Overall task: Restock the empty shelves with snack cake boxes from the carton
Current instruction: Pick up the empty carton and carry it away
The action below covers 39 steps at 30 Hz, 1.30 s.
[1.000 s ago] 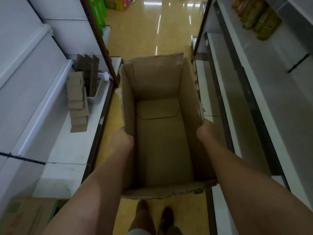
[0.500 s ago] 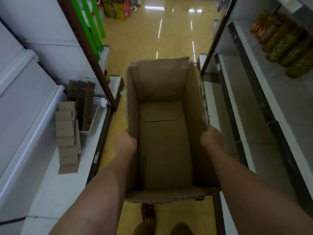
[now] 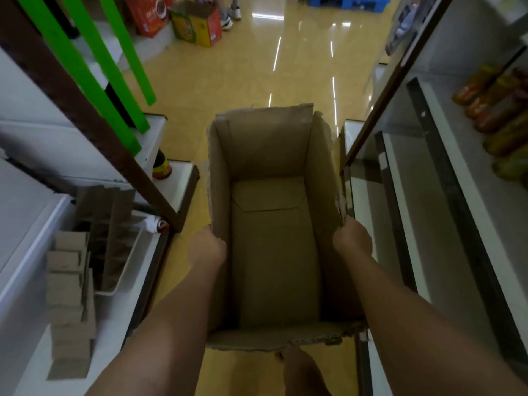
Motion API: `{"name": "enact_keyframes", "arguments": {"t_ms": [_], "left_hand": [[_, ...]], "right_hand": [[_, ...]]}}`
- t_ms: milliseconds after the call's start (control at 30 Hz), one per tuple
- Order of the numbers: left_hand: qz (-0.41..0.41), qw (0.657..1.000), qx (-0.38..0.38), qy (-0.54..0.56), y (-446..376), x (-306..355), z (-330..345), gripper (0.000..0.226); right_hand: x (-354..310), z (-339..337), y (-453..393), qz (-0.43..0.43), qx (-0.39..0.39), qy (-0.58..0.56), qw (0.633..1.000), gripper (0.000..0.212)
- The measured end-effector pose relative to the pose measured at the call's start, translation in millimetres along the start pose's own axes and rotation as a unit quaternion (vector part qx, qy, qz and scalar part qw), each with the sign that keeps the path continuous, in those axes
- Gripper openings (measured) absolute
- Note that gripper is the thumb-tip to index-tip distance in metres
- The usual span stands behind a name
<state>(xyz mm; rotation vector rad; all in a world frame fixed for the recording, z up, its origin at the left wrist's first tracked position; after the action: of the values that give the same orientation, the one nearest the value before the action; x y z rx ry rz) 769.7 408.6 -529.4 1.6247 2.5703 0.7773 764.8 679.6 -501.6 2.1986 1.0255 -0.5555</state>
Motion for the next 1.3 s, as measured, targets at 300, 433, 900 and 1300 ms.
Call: {"name": "enact_keyframes", "arguments": {"t_ms": [300,433,900,1300], "left_hand": [[-0.062,0.998,-0.008,-0.021,-133,126,-23,0.029],[-0.086,0.996,0.009,-0.008,-195,160,-37,0.032],[-0.136,0.990,0.030,0.015,-431,232,-126,0.033],[-0.219,0.973,0.056,0.055,-603,250,-198,0.036]], "right_hand": [[-94,-15,-180,-0.003,-0.024,0.004,1.000,0.027],[-143,-8,-241,-0.014,-0.031,0.007,0.999,0.035],[-357,65,-438,-0.073,-0.072,0.037,0.994,0.020],[-531,150,-570,-0.163,-0.123,0.100,0.974,0.032]]}}
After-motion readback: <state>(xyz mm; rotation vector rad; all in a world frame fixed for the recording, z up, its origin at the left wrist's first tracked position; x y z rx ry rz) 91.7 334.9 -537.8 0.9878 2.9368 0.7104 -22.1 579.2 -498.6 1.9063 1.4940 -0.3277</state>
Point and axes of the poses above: each hand's wrist, its own y-axis away from the middle knuckle, its own z-axis out of the palm, x = y × z, the point moved 2 cm from there along -y, towards the middle knuckle, and after that the axes turned 14 degrees about -y, right-handed, at the moved point
